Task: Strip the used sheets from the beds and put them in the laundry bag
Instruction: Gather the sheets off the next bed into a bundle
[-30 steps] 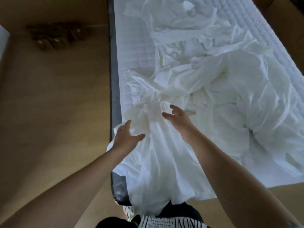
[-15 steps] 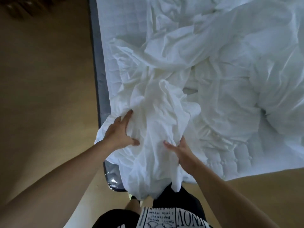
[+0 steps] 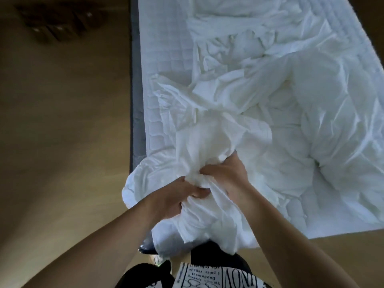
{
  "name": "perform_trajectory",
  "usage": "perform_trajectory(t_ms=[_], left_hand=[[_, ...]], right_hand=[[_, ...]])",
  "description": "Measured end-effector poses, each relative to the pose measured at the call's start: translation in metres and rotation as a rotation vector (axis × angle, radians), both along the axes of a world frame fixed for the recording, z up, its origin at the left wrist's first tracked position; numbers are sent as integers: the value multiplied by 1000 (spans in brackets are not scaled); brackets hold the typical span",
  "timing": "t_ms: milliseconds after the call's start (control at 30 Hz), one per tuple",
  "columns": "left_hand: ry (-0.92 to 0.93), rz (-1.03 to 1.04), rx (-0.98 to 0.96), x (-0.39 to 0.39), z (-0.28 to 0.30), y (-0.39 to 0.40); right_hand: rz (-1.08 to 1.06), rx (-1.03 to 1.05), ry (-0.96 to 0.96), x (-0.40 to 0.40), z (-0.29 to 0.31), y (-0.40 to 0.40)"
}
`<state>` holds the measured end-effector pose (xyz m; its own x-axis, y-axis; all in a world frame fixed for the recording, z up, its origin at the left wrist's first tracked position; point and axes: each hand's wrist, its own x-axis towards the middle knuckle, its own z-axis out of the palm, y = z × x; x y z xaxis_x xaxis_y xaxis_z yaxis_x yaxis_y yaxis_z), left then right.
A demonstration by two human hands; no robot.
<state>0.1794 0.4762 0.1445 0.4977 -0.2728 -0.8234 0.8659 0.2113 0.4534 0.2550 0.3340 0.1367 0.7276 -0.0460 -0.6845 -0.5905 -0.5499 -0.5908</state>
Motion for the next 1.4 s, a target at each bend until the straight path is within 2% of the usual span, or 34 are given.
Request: perform_trajectory(t_ms=[67, 133, 267, 400, 433, 500, 600, 667, 700, 733, 767, 833, 900, 967, 1000, 1100, 1167, 1267, 1400], left_hand=[[-27, -20, -22, -10, 4, 0], [-84, -134, 52, -18, 6, 5], [-49, -308, 13, -39, 11, 26], [-3, -411, -99, -53, 19, 41], [0, -411, -84, -52, 20, 43], [-6, -349, -12, -45, 19, 48], [-126, -21, 328, -25, 6, 64], [-252, 200, 553, -16, -5, 80], [-333, 199, 657, -14, -13, 87], [-403, 119, 771, -16, -24, 93], [-443, -5, 872, -20, -38, 98], [-436, -184, 964, -29, -61, 102], [-315, -177, 931, -32, -78, 104], [-167, -123, 848, -31, -88, 101], [-107, -107, 805, -30, -92, 98], [-17, -70, 678, -24, -100, 84], [-18, -38, 622, -19, -102, 72], [8, 61, 587, -13, -102, 59], [130, 194, 379, -8, -89, 48]], right_hand=[[248, -195, -47, 3, 12, 4], [372, -294, 30, -4, 10, 10], [491, -296, 260, -27, 1, 20], [882, -211, 501, -48, -6, 16], [845, -142, 553, -51, -11, 14], [587, 74, 608, -52, -22, 9], [82, 281, 545, -33, -19, -1], [-389, 545, 439, -11, -18, -16], [-592, 655, 337, 0, -21, -24], [-693, 691, 240, 7, -20, -30], [-674, 664, 161, 9, -21, -37], [-397, 372, 36, -1, -26, -49], [-4, 53, -74, -27, -36, -62], [248, -114, -71, -54, -54, -75], [256, -93, -1, -65, -65, -80], [38, 84, 215, -79, -96, -73], [-21, 147, 256, -77, -116, -58], [11, 268, 296, -68, -128, -32], [53, 333, 312, -59, -127, -26]])
